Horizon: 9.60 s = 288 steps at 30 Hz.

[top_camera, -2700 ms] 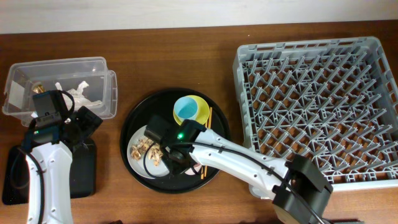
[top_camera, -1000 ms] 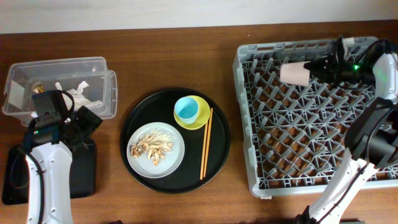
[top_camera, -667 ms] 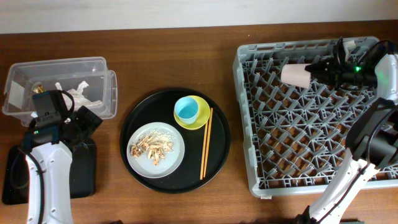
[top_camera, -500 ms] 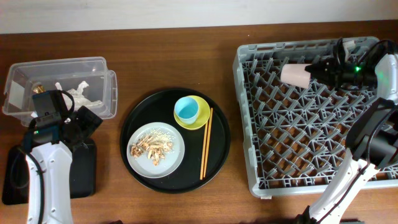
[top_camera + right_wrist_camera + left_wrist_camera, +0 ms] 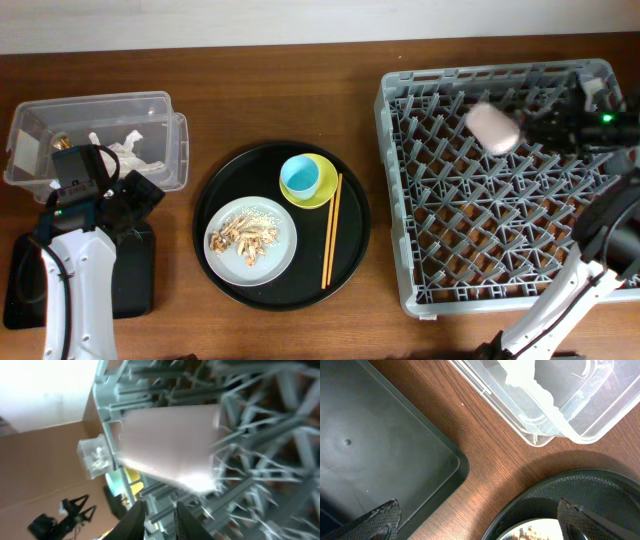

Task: Sort waste into correct bins and load items into the dishwasher rack
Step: 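Carry the pink cup to the dish rack and set it down, then reach the right gripper to the blue cup in the yellow bowl, then lift the blue cup into the dish rack and release it, then reach the right gripper back to the yellow bowl and grasp it, then carry the yellow bowl to the rack's back and set it down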

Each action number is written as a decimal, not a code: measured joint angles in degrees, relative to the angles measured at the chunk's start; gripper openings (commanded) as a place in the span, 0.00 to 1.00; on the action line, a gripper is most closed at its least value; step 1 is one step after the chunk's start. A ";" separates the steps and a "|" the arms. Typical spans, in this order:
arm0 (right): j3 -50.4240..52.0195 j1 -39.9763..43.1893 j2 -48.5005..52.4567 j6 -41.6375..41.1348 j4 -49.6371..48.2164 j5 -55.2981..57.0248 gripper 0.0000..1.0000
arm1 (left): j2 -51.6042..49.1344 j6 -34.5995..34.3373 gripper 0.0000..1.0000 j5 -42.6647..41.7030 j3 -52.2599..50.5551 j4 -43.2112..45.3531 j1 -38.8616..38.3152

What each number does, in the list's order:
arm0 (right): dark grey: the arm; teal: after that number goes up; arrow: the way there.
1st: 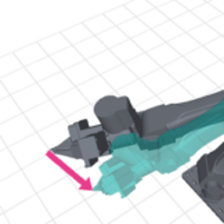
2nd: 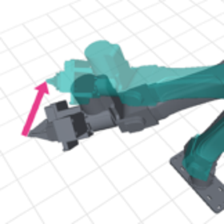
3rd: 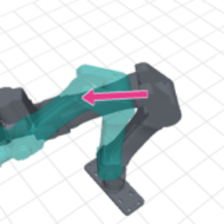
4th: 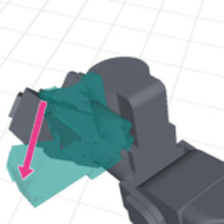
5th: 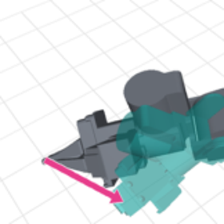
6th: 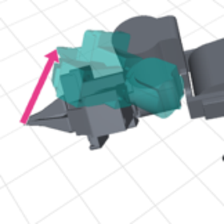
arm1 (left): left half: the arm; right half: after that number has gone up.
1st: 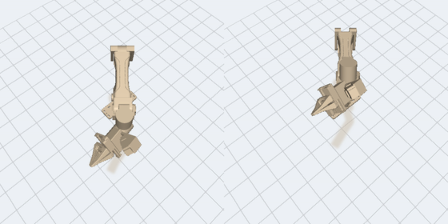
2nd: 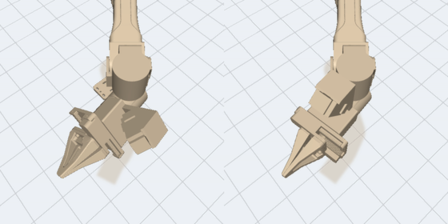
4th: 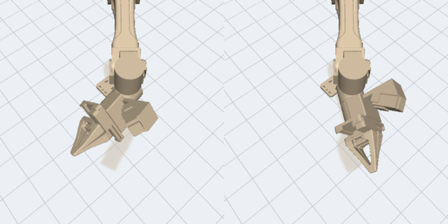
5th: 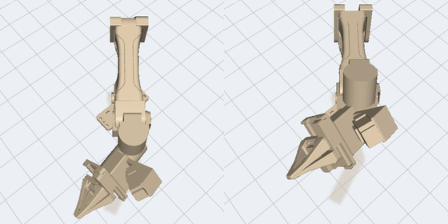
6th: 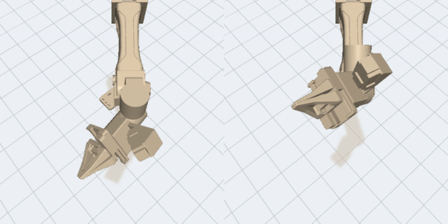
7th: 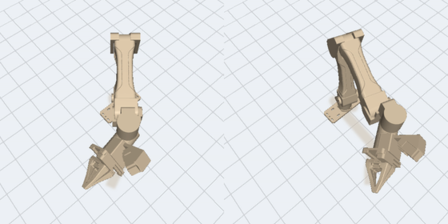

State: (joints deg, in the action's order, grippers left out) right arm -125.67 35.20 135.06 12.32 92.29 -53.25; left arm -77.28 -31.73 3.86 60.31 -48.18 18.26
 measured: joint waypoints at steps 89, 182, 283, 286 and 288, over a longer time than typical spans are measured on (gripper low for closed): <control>0.11 -82.01 0.24 -31.23 -22.25 59.91 0.04 | 0.00 0.02 0.99 0.00 0.02 -0.02 0.00; 37.99 8.22 -21.46 7.56 -12.41 -6.16 0.19 | 0.00 0.00 0.99 0.00 0.02 -0.02 0.00; -9.22 -12.68 -9.62 -11.78 -13.66 4.22 0.04 | 0.00 0.00 0.99 0.00 0.02 -0.02 0.00; -9.25 -9.49 -7.63 -10.86 -14.25 -0.44 0.04 | 0.00 0.02 0.99 0.00 0.02 -0.02 0.00; -9.25 -7.69 -5.51 -10.60 -14.51 -2.91 0.04 | 0.00 0.00 0.99 0.00 0.02 -0.02 0.00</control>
State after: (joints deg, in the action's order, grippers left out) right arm -134.91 27.51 129.56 1.72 77.78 -56.16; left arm -77.28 -31.73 3.86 60.34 -48.21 18.26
